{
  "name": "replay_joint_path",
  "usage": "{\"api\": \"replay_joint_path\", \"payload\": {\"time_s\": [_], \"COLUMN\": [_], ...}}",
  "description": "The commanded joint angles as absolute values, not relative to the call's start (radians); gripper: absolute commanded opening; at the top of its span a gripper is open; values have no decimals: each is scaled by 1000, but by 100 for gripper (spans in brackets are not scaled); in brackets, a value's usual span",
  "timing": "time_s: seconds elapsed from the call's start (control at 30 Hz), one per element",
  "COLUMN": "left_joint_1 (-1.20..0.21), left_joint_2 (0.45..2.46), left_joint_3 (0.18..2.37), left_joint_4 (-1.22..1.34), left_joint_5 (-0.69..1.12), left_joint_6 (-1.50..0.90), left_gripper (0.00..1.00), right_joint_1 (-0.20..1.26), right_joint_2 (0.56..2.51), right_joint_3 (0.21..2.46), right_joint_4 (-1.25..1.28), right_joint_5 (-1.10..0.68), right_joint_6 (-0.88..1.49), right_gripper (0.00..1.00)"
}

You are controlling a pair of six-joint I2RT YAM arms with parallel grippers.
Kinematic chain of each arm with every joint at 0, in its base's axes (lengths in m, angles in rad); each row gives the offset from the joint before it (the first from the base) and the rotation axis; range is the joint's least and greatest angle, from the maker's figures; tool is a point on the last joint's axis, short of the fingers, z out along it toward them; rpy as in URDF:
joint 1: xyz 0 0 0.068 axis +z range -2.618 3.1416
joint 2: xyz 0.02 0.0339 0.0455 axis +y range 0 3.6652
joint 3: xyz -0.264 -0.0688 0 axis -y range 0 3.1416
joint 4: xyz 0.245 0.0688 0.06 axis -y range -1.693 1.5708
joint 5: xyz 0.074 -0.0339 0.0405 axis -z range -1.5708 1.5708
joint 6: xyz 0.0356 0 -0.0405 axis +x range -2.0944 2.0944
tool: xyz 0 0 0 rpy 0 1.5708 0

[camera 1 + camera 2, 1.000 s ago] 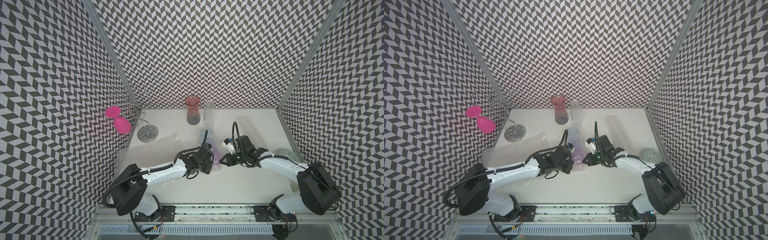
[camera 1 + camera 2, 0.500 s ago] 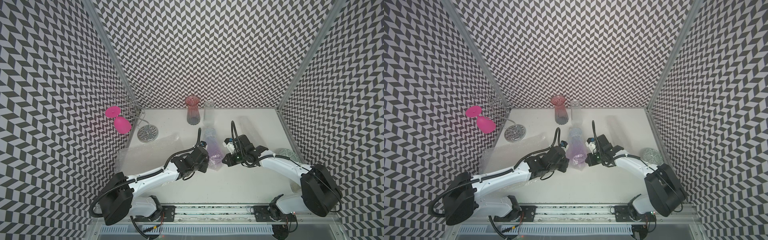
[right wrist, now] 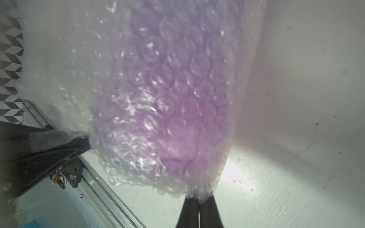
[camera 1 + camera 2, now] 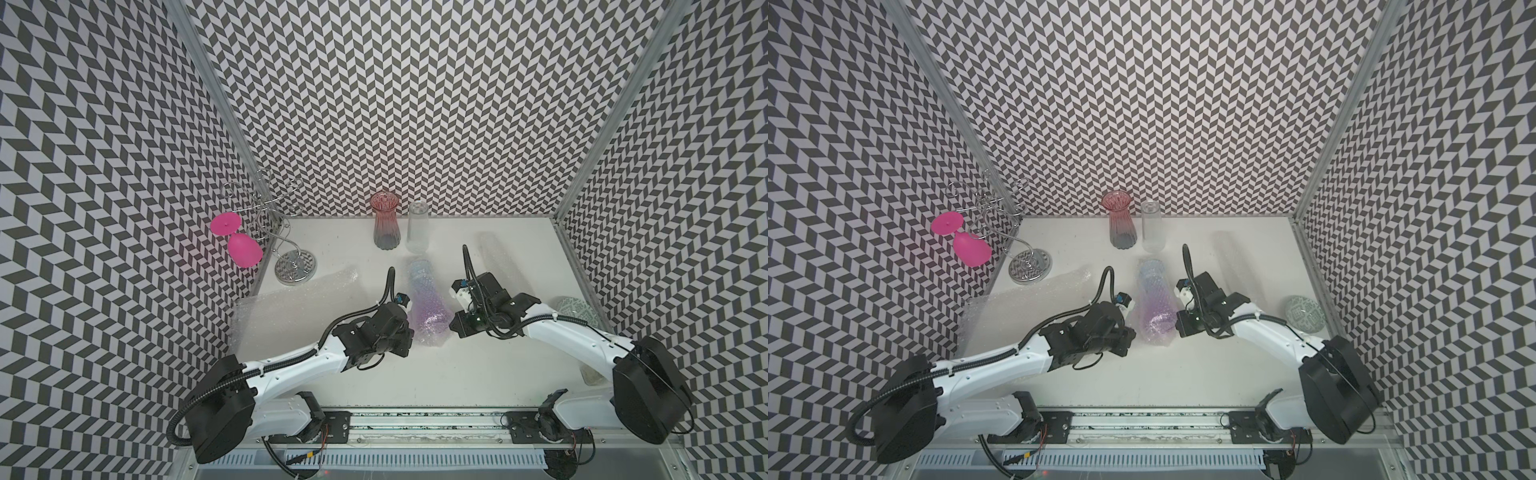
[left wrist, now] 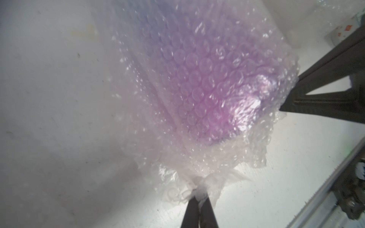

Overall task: Unwrap the vase from the bubble wrap
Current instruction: Unwrap the bubble wrap at the center of the board.

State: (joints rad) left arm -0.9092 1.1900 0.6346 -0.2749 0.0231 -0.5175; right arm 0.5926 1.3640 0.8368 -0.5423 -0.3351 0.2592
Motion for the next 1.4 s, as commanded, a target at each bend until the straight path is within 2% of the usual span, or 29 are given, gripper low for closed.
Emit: {"api": "replay_joint_path", "payload": {"time_s": [0.0, 0.1, 0.17, 0.27, 0.37, 0.47, 0.6, 0.7, 1.0, 1.2, 1.37], "left_joint_1": [-910, -899, -859, -709, -564, -475, -395, -382, -385, -385, -377], "left_joint_2": [1118, 1094, 1097, 1104, 1157, 1249, 1412, 1492, 1593, 1666, 1680], "left_joint_3": [598, 620, 664, 724, 798, 872, 970, 1002, 961, 987, 1003], "left_joint_4": [-210, -241, -290, -341, -416, -430, -416, -378, -277, -238, -247], "left_joint_5": [171, 165, 177, 301, 360, 359, 376, 383, 368, 334, 301], "left_joint_6": [-561, -551, -535, -519, -469, -407, -365, -371, -388, -388, -388], "left_gripper": [15, 42, 56, 69, 72, 72, 72, 69, 59, 42, 38], "right_joint_1": [596, 595, 597, 597, 596, 596, 597, 598, 620, 649, 651], "right_joint_2": [1303, 1271, 1270, 1310, 1378, 1462, 1603, 1700, 1879, 1961, 2015], "right_joint_3": [849, 847, 876, 986, 1122, 1225, 1331, 1401, 1517, 1579, 1586], "right_joint_4": [-593, -617, -638, -701, -735, -706, -643, -627, -615, -630, -630], "right_joint_5": [-341, -341, -322, -263, -197, -185, -255, -301, -298, -273, -257], "right_joint_6": [284, 312, 317, 287, 255, 248, 249, 228, 181, 155, 140], "right_gripper": [2, 17, 29, 44, 58, 69, 77, 88, 86, 83, 65]}}
